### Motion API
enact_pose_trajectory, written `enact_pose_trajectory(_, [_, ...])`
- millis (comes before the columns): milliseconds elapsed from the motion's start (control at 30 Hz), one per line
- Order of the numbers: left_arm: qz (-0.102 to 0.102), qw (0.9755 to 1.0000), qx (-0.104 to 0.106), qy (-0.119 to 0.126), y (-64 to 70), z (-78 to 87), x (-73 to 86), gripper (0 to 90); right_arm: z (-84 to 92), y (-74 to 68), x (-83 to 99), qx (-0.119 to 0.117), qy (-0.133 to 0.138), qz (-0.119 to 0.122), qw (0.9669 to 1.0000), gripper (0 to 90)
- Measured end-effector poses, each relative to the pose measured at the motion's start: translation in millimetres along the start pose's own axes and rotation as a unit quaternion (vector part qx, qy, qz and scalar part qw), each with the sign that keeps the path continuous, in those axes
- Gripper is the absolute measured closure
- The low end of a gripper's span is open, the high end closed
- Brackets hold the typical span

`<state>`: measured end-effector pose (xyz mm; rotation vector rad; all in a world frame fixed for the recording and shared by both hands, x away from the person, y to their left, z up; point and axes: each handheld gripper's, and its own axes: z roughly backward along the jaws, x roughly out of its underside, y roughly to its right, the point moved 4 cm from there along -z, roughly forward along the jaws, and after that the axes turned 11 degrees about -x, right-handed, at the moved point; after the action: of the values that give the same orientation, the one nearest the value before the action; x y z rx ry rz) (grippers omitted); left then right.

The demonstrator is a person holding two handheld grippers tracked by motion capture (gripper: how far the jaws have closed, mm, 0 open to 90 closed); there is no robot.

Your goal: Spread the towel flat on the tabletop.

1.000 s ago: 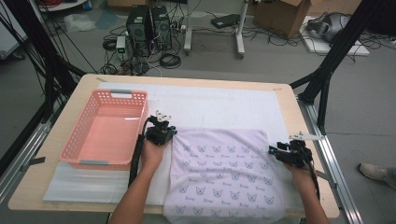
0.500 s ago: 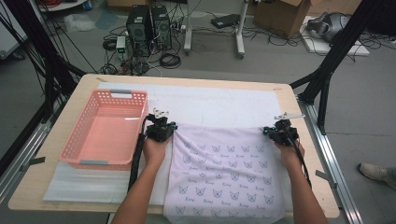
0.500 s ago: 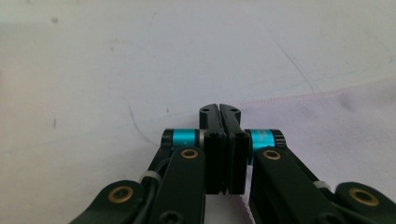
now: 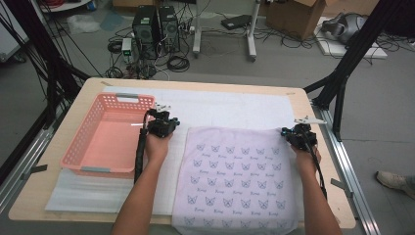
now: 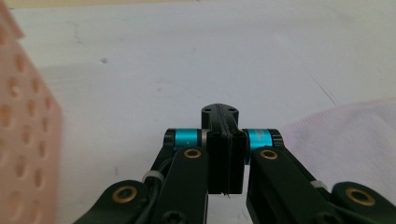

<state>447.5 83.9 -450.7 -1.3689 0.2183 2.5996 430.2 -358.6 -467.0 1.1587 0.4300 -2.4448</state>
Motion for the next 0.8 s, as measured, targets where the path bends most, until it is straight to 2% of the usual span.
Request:
enact_pose_trajectory(67, [-0.002,0.9997,0.023,0.001,7.9,-1.8,0.4,86.1,-3.1,2.8,2.2,0.008,0.000,-0.014,0.9999,77.9])
enact_pose_trajectory(100, [0.001,0.9994,0.034,-0.003,12.3,-3.7,1.5,78.3,-2.2,4.6,2.4,0.009,0.005,-0.024,0.9997,75.3])
enact_pose_trajectory(167, [-0.009,0.9992,0.036,-0.011,18.7,-7.5,4.8,66.2,2.6,6.5,0.7,0.006,0.018,-0.041,0.9990,71.2])
enact_pose_trajectory(233, [-0.002,0.9984,0.051,-0.026,23.4,-13.2,9.0,59.3,8.1,5.1,-1.4,-0.002,0.020,-0.038,0.9991,68.9])
enact_pose_trajectory(300, [-0.003,0.9977,0.054,-0.039,28.4,-18.7,13.7,56.0,12.3,2.4,-0.8,-0.012,0.003,-0.029,0.9995,65.8])
enact_pose_trajectory(333, [-0.010,0.9975,0.054,-0.045,31.8,-20.8,16.1,56.1,14.0,0.6,0.2,-0.017,-0.002,-0.024,0.9996,64.6])
enact_pose_trajectory(367, [-0.034,0.9980,0.036,-0.038,34.4,-20.2,16.7,57.0,15.9,-0.7,1.7,-0.017,-0.008,-0.018,0.9997,62.7])
enact_pose_trajectory(400, [-0.063,0.9973,0.018,-0.033,36.1,-19.6,17.2,68.2,17.8,-1.8,3.5,-0.019,-0.011,-0.017,0.9996,60.8])
enact_pose_trajectory(433, [-0.068,0.9969,0.019,-0.034,36.5,-19.4,16.8,80.0,19.7,-2.6,5.2,-0.025,-0.009,-0.020,0.9994,59.1])
enact_pose_trajectory(467, [-0.056,0.9975,0.018,-0.038,35.8,-19.5,16.4,84.7,21.1,-3.9,7.1,-0.034,-0.012,-0.023,0.9991,57.8])
enact_pose_trajectory(533, [-0.053,0.9978,-0.010,-0.038,30.9,-18.5,15.1,86.2,21.8,-7.5,11.3,-0.038,-0.029,-0.015,0.9988,56.7])
enact_pose_trajectory(633, [-0.023,0.9985,-0.018,-0.046,17.1,-17.2,14.9,86.5,16.6,-14.1,18.7,-0.050,-0.063,-0.002,0.9967,60.2])
enact_pose_trajectory(667, [-0.028,0.9984,-0.019,-0.045,15.7,-16.4,14.7,86.4,16.3,-15.9,19.3,-0.048,-0.057,0.003,0.9972,68.4])
enact_pose_trajectory(700, [-0.034,0.9983,-0.019,-0.043,16.4,-15.9,14.6,86.4,15.3,-18.0,19.2,-0.063,-0.054,0.003,0.9965,78.4])
enact_pose_trajectory(733, [-0.041,0.9981,-0.021,-0.042,17.0,-15.5,14.6,86.3,14.0,-19.8,18.8,-0.064,-0.053,0.007,0.9965,86.3])
enact_pose_trajectory(800, [-0.028,0.9987,-0.022,-0.036,16.9,-14.9,14.7,85.0,11.6,-22.0,17.6,-0.054,-0.050,0.023,0.9970,88.4])
